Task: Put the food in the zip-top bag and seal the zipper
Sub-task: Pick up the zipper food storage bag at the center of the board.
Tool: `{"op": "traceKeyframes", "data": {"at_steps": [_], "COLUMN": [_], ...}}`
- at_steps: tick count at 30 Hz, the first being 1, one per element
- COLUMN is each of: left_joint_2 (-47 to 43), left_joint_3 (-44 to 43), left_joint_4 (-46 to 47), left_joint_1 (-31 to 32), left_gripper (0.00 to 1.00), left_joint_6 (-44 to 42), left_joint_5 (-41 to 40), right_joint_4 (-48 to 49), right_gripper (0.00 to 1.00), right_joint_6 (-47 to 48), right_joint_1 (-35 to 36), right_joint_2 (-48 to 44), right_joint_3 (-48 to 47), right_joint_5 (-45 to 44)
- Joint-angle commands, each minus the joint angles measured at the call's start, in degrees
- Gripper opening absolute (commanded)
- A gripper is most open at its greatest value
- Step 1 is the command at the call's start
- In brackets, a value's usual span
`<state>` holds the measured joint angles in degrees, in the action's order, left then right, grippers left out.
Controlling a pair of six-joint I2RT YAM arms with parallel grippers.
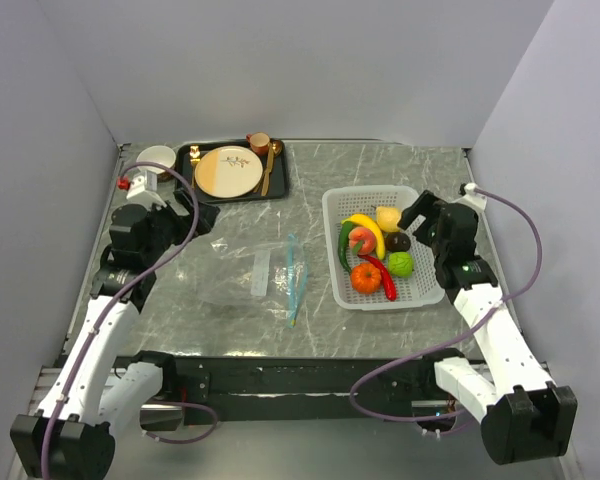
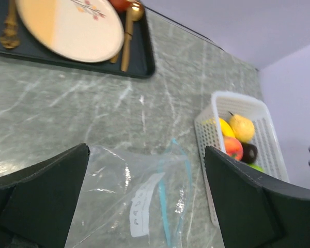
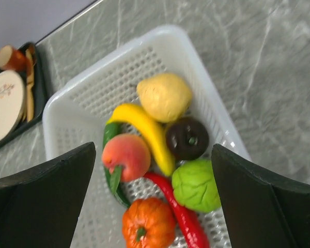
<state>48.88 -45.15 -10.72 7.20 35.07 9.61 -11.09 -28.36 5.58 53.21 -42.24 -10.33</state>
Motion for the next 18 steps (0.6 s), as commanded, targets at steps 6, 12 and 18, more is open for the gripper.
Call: {"op": "traceKeyframes", "data": {"at_steps": [6,12,18], "left_joint_2": [0.68,1.92,4.90], "left_joint_3": [-2.76,0.05,2.95], "left_joint_4": [-5.19,-4.57,-2.67], "left_joint_1": [0.18,0.53,6.48], "left_gripper": [0.99,0.99,0.99], "left_joint_6": [-3.43,2.19,7.46], "left_joint_5": [1.34,8.84,6.75], "right_joint_4": [-2.09,-6.04,-2.45], "right_gripper": [1.00,1.00,1.00], "right_joint_6": [-4.16,-5.56,-9.52], "right_joint_1": [-0.14,-0.13,0.30], "right_joint_2": [-3.82,-3.03,-4.17], "right_joint_3": [-1.00,-2.76,2.77], "right_joint_5": [13.30,22.71,34.93]}}
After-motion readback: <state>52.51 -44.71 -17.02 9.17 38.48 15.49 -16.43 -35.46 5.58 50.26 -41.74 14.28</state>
